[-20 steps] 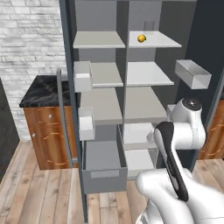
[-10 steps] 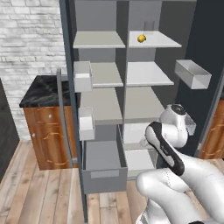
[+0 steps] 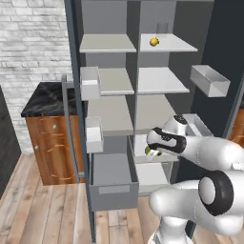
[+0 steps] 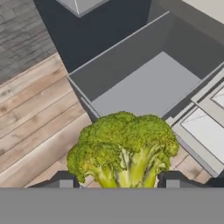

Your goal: Take the broccoli and lemon from the fridge shelf and place them in the freezer drawer to begin freezing them.

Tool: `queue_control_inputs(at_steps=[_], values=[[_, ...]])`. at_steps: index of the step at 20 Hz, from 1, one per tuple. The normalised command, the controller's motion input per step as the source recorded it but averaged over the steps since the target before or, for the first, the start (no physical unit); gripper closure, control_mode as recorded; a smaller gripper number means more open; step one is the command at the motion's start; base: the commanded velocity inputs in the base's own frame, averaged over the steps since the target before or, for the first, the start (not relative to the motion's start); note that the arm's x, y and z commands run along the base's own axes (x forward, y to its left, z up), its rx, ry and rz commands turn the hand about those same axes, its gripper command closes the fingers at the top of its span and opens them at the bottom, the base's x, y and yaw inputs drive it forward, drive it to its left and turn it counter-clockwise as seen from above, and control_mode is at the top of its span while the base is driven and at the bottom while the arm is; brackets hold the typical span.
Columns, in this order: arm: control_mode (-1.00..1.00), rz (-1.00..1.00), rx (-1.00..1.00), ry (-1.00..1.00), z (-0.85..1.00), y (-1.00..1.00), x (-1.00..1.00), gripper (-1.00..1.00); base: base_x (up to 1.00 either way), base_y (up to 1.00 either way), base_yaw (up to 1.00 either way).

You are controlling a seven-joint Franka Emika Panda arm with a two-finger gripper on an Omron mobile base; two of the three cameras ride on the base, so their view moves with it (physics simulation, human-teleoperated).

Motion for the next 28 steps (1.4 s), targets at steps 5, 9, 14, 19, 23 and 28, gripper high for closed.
queue_control_inputs(at_steps=[5, 9, 14, 19, 23, 28], values=[[-1.00, 0.21, 0.00, 0.08, -0.29, 0.41, 0.51, 1.00, 0.00, 0.00, 0.00], [-1.00, 0.21, 0.00, 0.04, -0.44, 0.39, 0.32, 1.00, 0.00, 0.00, 0.00], [-1.00, 0.18, 0.00, 0.00, -0.42, 0.45, 0.10, 1.00, 0.00, 0.00, 0.00], [-1.00, 0.18, 0.00, 0.02, -0.53, 0.25, 0.09, 1.00, 0.00, 0.00, 0.00], [-1.00, 0.16, 0.00, 0.04, -0.43, 0.12, 0.19, 1.00, 0.00, 0.00, 0.00], [-1.00, 0.15, 0.02, 0.02, -0.30, 0.00, 0.28, 1.00, 0.00, 0.00, 0.00]])
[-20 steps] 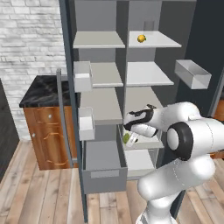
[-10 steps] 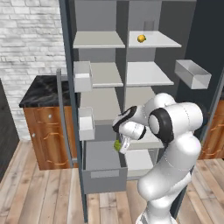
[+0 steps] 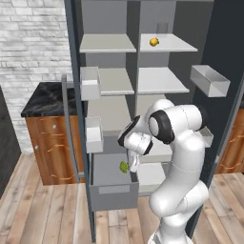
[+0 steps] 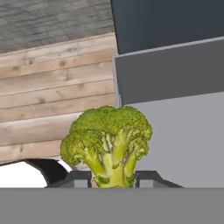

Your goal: Take the broccoli and lemon from the fridge shelf and place them in the freezer drawer to begin freezing them.

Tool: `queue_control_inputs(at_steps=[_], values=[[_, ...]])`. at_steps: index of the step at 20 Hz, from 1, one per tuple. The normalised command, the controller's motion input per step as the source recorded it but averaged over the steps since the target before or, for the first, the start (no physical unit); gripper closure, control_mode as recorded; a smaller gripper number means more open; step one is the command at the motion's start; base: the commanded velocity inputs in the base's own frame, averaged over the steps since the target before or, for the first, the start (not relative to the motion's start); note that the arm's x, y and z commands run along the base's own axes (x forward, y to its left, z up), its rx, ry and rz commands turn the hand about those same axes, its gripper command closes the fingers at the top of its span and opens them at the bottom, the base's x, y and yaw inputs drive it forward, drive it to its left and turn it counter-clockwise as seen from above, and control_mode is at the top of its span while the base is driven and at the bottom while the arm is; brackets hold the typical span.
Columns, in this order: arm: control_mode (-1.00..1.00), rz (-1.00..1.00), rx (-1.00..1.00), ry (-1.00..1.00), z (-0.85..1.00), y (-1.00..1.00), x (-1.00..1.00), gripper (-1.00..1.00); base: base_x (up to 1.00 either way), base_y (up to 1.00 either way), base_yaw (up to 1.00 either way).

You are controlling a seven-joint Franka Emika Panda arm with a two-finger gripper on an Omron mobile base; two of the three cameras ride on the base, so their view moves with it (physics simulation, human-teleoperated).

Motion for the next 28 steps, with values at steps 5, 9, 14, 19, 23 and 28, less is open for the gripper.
queue_control_inputs(at_steps=[5, 9, 14, 19, 23, 28], values=[[-1.00, 0.13, 0.00, 0.06, -0.43, 0.00, 0.23, 1.00, 0.00, 0.00, 0.00], [-1.00, 0.12, 0.00, 0.07, -0.46, 0.00, 0.15, 1.00, 0.00, 0.00, 0.00], [-1.00, 0.10, 0.00, 0.07, -0.45, 0.00, 0.08, 1.00, 0.00, 0.00, 0.00], [-1.00, 0.05, 0.00, 0.09, -0.38, 0.00, 0.12, 1.00, 0.00, 0.00, 0.00], [-1.00, 0.01, 0.00, 0.09, -0.39, 0.00, 0.10, 1.00, 0.00, 0.00, 0.00], [-1.00, 0.00, 0.00, 0.09, -0.44, 0.00, 0.07, 1.00, 0.00, 0.00, 0.00]])
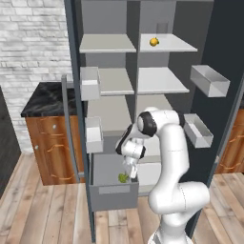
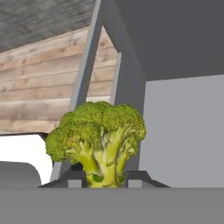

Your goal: Take the broccoli and lemon from the fridge shelf and place them in the freezer drawer to begin freezing them.

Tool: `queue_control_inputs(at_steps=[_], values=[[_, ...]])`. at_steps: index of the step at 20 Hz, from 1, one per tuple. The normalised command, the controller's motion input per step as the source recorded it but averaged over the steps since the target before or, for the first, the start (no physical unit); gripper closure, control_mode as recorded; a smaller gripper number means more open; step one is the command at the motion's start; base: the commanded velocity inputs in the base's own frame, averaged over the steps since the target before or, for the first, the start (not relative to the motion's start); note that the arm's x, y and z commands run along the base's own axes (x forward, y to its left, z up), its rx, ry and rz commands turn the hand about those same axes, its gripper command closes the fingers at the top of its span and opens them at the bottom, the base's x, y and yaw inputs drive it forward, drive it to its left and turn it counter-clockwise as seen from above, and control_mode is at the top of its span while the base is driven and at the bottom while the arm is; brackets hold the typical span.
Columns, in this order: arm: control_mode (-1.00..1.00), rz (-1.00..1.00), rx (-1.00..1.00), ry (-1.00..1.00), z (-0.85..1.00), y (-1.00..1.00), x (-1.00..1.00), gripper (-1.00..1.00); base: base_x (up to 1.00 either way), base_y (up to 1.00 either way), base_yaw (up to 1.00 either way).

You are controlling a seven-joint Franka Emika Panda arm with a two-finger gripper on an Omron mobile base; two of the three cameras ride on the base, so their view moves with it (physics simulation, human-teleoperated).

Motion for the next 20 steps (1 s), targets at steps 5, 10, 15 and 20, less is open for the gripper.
queue_control_inputs(at_steps=[5, 10, 15, 20], values=[[-1.00, 0.01, 0.00, 0.05, -0.49, 0.00, 0.00, 1.00, 0.00, 0.00, 0.00], [-1.00, 0.00, 0.00, 0.01, -0.39, 0.00, 0.00, 1.00, 0.00, 0.00, 0.00], [-1.00, 0.00, 0.00, 0.00, -0.38, 0.00, -0.06, -1.00, 0.00, 0.00, 0.00], [-1.00, 0.00, 0.00, 0.00, -0.20, 0.00, -0.17, -1.00, 0.00, 0.00, 0.00]])
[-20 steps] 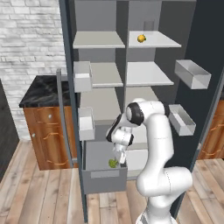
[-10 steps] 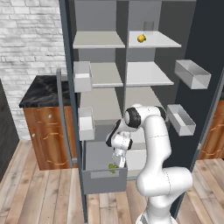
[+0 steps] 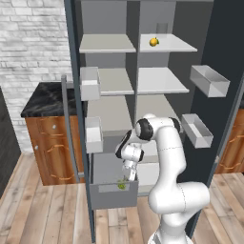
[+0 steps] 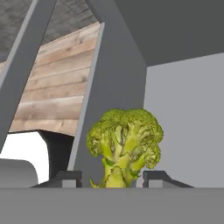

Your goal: Take the broccoli and lemon from the fridge shelf and place them in the freezer drawer to begin freezing them.

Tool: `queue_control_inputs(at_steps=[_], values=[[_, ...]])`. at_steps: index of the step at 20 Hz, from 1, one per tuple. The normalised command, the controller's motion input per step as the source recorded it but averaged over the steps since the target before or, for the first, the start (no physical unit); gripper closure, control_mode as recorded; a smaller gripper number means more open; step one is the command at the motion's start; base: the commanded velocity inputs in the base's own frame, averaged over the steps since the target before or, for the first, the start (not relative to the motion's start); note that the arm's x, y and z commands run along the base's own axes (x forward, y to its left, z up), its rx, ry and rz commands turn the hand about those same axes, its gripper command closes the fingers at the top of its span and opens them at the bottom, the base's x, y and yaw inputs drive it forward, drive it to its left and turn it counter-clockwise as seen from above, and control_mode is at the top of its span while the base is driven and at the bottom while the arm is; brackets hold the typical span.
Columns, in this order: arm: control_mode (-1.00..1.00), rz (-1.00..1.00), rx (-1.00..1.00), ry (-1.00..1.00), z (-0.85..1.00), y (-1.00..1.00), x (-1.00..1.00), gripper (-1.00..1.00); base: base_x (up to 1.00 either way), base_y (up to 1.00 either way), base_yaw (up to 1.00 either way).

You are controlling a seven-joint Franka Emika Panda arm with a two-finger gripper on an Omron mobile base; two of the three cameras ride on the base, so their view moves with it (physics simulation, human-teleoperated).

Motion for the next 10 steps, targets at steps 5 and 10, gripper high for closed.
queue_control_inputs(at_steps=[5, 10], values=[[-1.00, 0.00, 0.00, -0.02, -0.01, 0.00, -0.13, -1.00, 0.00, 0.00, 0.00], [-1.00, 0.00, 0.00, -0.05, 0.17, 0.00, 0.00, -1.00, 0.00, 0.00, 0.00]])
